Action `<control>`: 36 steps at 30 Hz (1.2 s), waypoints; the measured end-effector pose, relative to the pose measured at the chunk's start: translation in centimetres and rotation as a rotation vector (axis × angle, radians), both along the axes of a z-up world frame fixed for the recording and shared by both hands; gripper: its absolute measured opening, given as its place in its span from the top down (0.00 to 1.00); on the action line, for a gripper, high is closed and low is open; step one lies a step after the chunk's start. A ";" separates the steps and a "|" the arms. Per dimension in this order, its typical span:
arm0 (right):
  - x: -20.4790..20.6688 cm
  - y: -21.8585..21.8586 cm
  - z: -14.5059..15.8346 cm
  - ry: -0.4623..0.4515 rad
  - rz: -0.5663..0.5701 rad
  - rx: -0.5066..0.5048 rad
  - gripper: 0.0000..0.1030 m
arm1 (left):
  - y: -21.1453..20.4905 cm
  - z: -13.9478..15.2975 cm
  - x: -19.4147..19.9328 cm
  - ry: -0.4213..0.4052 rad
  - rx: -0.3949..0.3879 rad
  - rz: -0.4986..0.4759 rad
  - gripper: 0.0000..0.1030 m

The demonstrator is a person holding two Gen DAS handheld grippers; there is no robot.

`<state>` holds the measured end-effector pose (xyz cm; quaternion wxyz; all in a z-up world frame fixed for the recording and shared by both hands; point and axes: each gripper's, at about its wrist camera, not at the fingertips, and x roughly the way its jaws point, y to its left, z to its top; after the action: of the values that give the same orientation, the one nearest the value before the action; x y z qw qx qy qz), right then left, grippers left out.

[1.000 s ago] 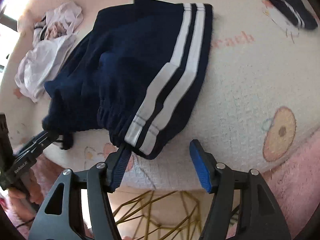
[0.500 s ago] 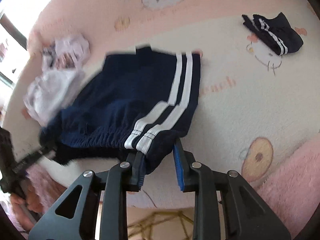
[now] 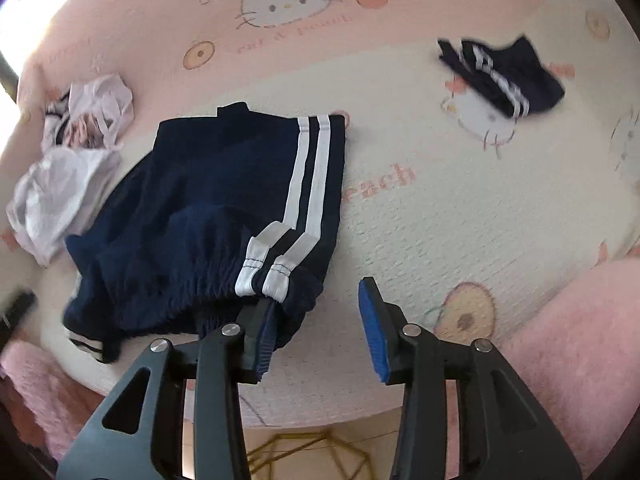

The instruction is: Fold clothes

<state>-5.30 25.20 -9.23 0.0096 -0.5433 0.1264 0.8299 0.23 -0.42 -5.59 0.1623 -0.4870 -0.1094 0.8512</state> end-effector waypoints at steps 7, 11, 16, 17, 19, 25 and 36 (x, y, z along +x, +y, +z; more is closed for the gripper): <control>0.5 0.6 0.3 0.034 0.005 0.011 0.62 | 5.3 -3.6 0.2 -0.050 -0.286 -0.132 0.65; -0.3 1.5 -1.2 -0.033 0.001 0.080 0.56 | 5.7 -5.1 -0.9 -0.081 -0.353 -0.125 0.64; 0.0 2.6 -2.4 -0.127 0.003 0.088 0.56 | 5.8 -5.9 -0.6 -0.065 -0.461 -0.097 0.64; 0.2 2.6 -2.1 -0.122 0.012 0.065 0.56 | 5.4 -5.6 -0.6 -0.059 -0.448 -0.080 0.64; 0.7 2.3 -1.3 -0.092 0.045 -0.008 0.55 | 4.7 -5.1 -0.8 -0.048 -0.419 -0.046 0.64; 1.4 -0.4 -1.3 -0.092 0.190 -0.161 0.54 | 3.1 -5.5 -1.4 -0.104 -0.271 0.010 0.64; -0.1 1.4 -1.7 -0.056 0.063 0.189 0.66 | 3.1 -4.3 -1.2 -0.028 -0.293 0.044 0.68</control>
<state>-5.40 26.57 -10.95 0.0384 -0.5664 0.0299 0.8227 -1.00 2.71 -9.90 0.0692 -0.5149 0.0029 0.8545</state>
